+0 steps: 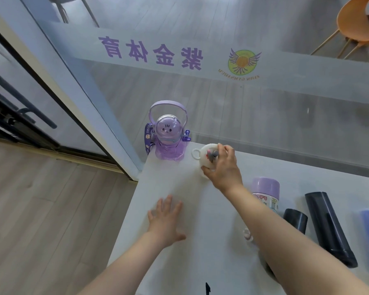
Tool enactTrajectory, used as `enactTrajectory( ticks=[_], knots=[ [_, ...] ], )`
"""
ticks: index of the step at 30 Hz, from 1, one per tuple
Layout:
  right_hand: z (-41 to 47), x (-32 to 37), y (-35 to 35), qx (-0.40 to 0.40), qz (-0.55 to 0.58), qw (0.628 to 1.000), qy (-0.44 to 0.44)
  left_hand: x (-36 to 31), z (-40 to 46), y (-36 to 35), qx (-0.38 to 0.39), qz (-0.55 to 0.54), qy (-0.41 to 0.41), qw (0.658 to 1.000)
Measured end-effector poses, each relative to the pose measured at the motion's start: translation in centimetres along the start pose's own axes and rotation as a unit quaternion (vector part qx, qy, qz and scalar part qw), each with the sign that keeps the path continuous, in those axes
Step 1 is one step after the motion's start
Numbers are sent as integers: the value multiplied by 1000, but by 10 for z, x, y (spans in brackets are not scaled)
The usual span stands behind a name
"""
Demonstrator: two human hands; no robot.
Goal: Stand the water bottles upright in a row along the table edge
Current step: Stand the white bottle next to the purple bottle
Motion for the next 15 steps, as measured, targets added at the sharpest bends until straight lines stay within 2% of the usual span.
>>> enactTrajectory(
  ticks=[5, 15],
  knots=[
    [37, 7, -6, -4, -2, 1000, 0, -3, -1, -4, -3, 25, 5, 1000],
    [67, 15, -14, 5, 2, 1000, 17, -3, 0, -5, -7, -9, 6, 1000]
  ],
)
Point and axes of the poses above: each hand's wrist, its own z-axis towards the middle knuckle, its own y-axis out of the back of the hand, x = y × z, the point moved 9 cm from there along z, towards the middle knuckle, and after that the axes turned 15 degrees about z, right-handed, at the moved point
